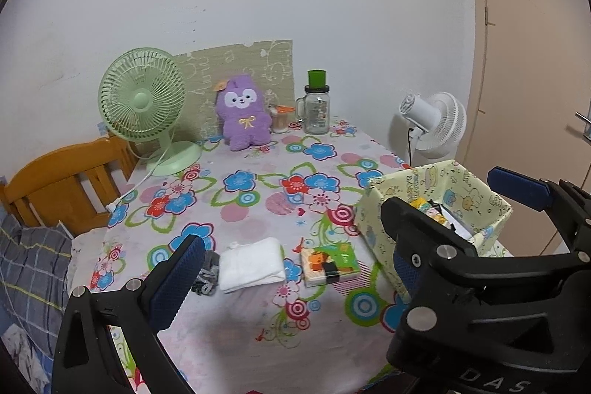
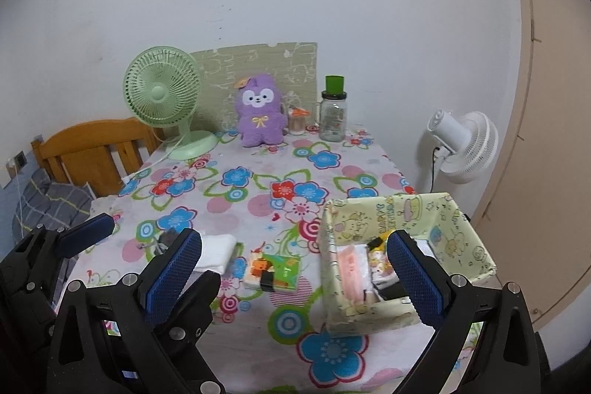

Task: Organize soft objects
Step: 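Reach the left tool to the clear straw bundle while the right tool reaches the green tissue box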

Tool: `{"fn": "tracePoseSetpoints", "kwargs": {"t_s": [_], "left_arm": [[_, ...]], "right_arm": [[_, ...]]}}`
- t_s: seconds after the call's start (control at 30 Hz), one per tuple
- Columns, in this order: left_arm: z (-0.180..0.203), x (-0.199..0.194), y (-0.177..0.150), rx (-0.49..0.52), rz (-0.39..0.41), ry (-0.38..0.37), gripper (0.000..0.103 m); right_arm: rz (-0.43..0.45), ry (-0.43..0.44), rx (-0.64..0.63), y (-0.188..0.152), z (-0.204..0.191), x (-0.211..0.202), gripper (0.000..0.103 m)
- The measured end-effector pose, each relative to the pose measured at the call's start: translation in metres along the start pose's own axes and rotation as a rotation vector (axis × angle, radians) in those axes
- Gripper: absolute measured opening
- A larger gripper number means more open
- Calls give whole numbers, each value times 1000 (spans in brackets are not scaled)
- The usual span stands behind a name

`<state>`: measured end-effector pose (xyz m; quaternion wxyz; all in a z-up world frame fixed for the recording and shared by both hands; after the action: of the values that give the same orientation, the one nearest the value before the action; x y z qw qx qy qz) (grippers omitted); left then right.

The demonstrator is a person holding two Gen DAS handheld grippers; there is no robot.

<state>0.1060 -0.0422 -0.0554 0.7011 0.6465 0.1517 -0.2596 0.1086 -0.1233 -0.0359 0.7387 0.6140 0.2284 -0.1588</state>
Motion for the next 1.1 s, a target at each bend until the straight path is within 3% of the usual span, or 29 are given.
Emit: {"fn": "tracePoseSetpoints", "kwargs": {"t_s": [0.67,1.1], "left_arm": [[-47,33,-14,-44,-52,35,101],[-73,64,-29,-59,-119,96,100]], "right_arm": [[-57,59,-44,-6,-44,49,102],[-93,92,-58,-16,-64,85,102]]}}
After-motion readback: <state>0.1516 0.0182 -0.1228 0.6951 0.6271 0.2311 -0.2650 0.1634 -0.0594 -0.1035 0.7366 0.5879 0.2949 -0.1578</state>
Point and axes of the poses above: each gripper's, at about its wrist camera, not at the fingertips, and x roughly the way its jaws point, z to its right, y to its top, the point moved 9 cm from there along x, roughly the way its jaws point, and after that the axes turned 10 degrees about -x, right-handed, at the moved point
